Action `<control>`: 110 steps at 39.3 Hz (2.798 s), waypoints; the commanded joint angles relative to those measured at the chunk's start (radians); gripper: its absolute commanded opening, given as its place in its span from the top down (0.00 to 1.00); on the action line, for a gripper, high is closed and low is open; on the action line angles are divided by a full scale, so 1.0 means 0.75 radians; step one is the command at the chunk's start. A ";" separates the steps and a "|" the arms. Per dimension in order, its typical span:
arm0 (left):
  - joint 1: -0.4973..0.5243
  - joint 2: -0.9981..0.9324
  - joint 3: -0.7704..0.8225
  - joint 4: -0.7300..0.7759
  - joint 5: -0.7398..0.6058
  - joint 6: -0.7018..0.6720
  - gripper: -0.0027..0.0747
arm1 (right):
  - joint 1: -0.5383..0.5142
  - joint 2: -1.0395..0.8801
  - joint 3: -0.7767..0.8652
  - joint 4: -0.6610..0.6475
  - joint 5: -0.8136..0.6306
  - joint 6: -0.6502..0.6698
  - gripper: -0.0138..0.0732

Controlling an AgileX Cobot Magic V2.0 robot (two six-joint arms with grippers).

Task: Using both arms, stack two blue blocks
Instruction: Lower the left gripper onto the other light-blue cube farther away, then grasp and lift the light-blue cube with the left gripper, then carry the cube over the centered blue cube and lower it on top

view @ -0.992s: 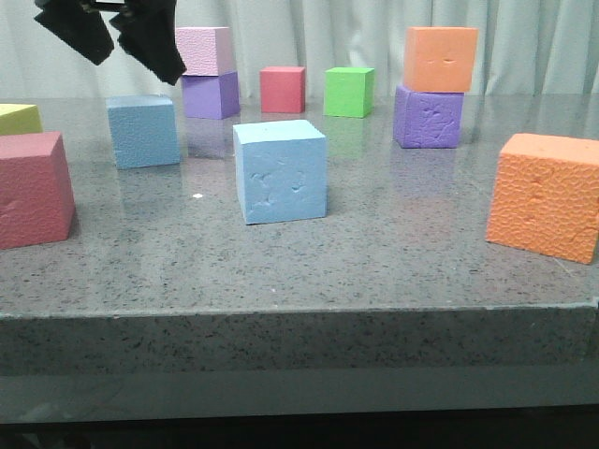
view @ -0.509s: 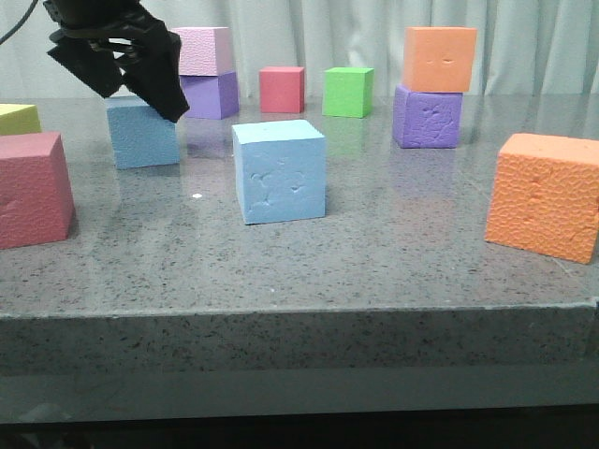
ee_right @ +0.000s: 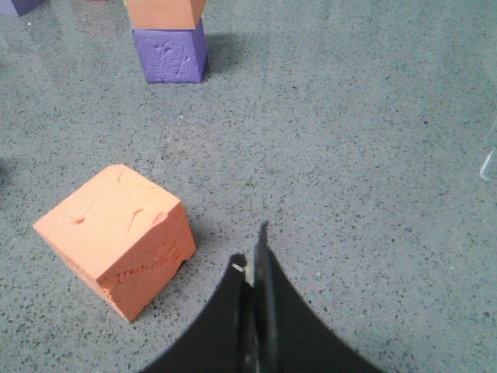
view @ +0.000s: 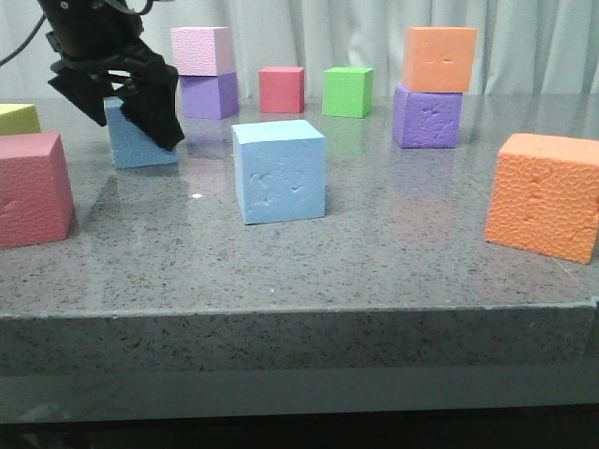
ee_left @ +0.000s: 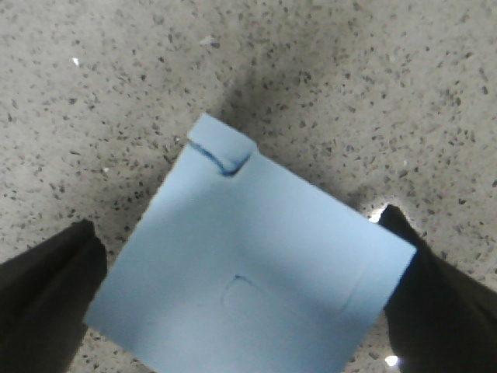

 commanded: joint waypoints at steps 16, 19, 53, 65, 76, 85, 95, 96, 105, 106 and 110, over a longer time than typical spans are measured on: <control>0.005 -0.078 -0.155 -0.015 0.110 -0.002 0.43 | -0.004 0.004 -0.041 -0.034 -0.103 -0.007 0.92; 0.005 -0.084 -0.197 -0.018 0.144 -0.020 0.43 | -0.004 0.004 -0.041 -0.034 -0.103 -0.007 0.92; -0.223 -0.335 -0.297 -0.132 0.315 -0.250 0.44 | -0.004 0.004 -0.041 -0.034 -0.102 -0.006 0.92; -0.364 -0.339 -0.196 -0.132 0.315 -0.352 0.44 | -0.004 0.004 -0.041 -0.032 -0.093 -0.006 0.92; -0.445 -0.339 -0.131 -0.132 0.315 -0.368 0.44 | -0.004 0.004 -0.041 -0.032 -0.093 -0.006 0.92; -0.468 -0.339 -0.081 -0.132 0.315 -0.373 0.44 | -0.004 0.004 -0.041 -0.032 -0.093 -0.006 0.92; -0.468 -0.339 -0.043 -0.147 0.315 -0.376 0.44 | -0.004 0.004 -0.041 -0.032 -0.093 -0.006 0.92; -0.468 -0.339 -0.043 -0.154 0.315 -0.376 0.44 | -0.004 0.004 -0.041 -0.032 -0.093 -0.006 0.92; -0.468 -0.339 -0.004 -0.157 0.315 -0.376 0.44 | -0.004 0.004 -0.041 -0.032 -0.093 -0.006 0.92; -0.468 -0.339 -0.002 -0.157 0.315 -0.376 0.44 | -0.004 0.004 -0.041 -0.032 -0.093 -0.006 0.92; -0.468 -0.336 -0.002 -0.148 0.315 -0.376 0.44 | -0.004 0.004 -0.041 -0.032 -0.093 -0.006 0.92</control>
